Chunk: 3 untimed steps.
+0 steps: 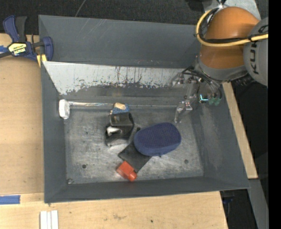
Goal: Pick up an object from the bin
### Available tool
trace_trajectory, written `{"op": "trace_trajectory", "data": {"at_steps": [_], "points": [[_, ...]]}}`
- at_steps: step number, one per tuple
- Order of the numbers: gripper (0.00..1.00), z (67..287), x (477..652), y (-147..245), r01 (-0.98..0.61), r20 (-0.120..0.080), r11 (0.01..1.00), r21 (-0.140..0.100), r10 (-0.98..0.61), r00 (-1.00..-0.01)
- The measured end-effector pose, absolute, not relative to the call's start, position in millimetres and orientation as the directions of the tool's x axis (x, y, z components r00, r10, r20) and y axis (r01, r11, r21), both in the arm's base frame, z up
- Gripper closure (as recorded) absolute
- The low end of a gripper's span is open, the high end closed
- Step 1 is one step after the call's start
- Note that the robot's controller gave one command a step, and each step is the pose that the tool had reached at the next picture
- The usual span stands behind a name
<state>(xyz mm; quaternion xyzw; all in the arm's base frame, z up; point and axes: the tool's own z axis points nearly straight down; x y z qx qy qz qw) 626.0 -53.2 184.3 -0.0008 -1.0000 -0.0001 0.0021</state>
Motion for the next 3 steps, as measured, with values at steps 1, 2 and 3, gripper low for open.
{"op": "trace_trajectory", "data": {"at_steps": [1, 2, 3], "points": [[0.0, 84.1, 591.6, 37.9, -0.025, -0.002, 1.0, -0.005, -0.025, -1.0], [1.0, 88.5, 591.3, 34.7, -0.019, 0.01, 1.0, -0.005, -0.019, -1.0], [1.0, 251.6, 589.8, 34.0, -0.108, -0.013, 0.994, -0.001, -0.108, -0.994]]}}
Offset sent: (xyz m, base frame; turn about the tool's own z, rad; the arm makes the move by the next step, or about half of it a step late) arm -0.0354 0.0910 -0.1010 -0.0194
